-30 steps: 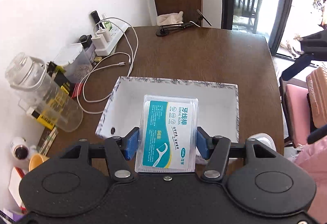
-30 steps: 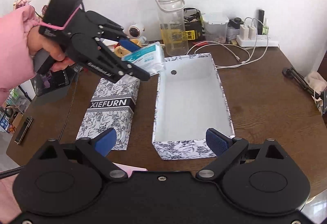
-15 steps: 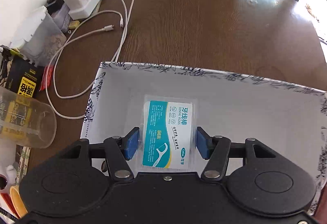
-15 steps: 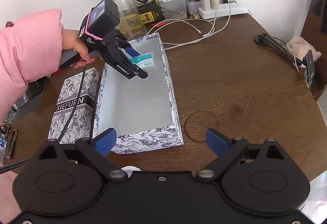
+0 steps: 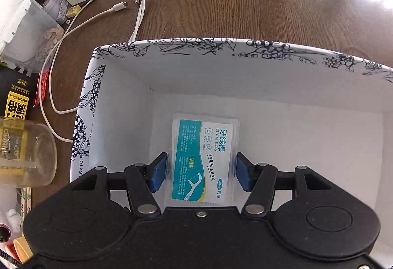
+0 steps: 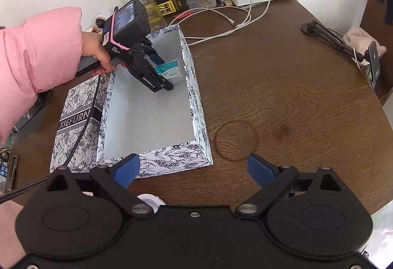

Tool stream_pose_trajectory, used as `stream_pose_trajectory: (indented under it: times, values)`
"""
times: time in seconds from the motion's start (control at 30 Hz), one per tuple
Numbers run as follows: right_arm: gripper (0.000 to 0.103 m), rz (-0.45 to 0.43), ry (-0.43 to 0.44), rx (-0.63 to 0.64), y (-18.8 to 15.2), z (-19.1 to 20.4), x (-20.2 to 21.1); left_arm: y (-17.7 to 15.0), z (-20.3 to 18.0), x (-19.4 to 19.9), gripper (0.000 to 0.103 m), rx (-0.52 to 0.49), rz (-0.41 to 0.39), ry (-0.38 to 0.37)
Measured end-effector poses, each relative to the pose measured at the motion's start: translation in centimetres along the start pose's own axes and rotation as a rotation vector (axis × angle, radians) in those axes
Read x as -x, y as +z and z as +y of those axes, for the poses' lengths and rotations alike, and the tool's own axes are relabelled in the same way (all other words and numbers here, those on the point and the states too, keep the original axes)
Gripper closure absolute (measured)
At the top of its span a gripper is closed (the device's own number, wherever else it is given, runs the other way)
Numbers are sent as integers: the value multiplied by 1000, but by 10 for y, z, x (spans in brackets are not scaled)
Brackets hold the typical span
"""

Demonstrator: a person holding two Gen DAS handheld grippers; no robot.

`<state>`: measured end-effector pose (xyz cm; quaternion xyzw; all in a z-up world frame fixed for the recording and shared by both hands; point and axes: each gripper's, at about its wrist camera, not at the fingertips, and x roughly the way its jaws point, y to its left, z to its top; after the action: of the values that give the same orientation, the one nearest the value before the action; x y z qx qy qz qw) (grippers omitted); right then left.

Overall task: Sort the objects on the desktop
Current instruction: 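Lift the floss-pick case with the left tool and carry it over the open box, then open the left tool to drop the floss case into the open box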

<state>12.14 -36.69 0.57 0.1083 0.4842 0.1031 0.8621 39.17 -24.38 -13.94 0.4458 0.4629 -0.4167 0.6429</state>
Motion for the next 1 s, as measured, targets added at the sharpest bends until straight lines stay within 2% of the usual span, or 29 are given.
stream_pose_trajectory:
  times: [0.33, 0.43, 0.53, 0.6, 0.7, 0.8, 0.9, 1.0]
  values:
    - [7, 22, -4, 9, -2, -1, -4, -2, -8, 10, 40, 1, -6, 51]
    - [7, 28, -5, 12, -3, -2, -5, -6, -8, 35, 40, 27, -61, 74]
    - [7, 35, -6, 15, -3, -2, -6, -17, -9, 78, 38, 77, -158, 99]
    - [7, 48, 2, 63, -4, 9, -7, -32, -16, 117, 17, 131, -250, 131]
    - [7, 80, 23, 158, -9, 31, -12, -64, -40, 179, 6, 201, -393, 145]
    - [7, 119, 34, 246, -16, 50, -19, -102, -82, 228, 0, 226, -472, 157]
    - [7, 160, 39, 326, -26, 67, -30, -140, -126, 259, 0, 250, -492, 166]
    - [7, 201, 38, 408, -42, 80, -43, -176, -161, 271, 0, 325, -482, 137]
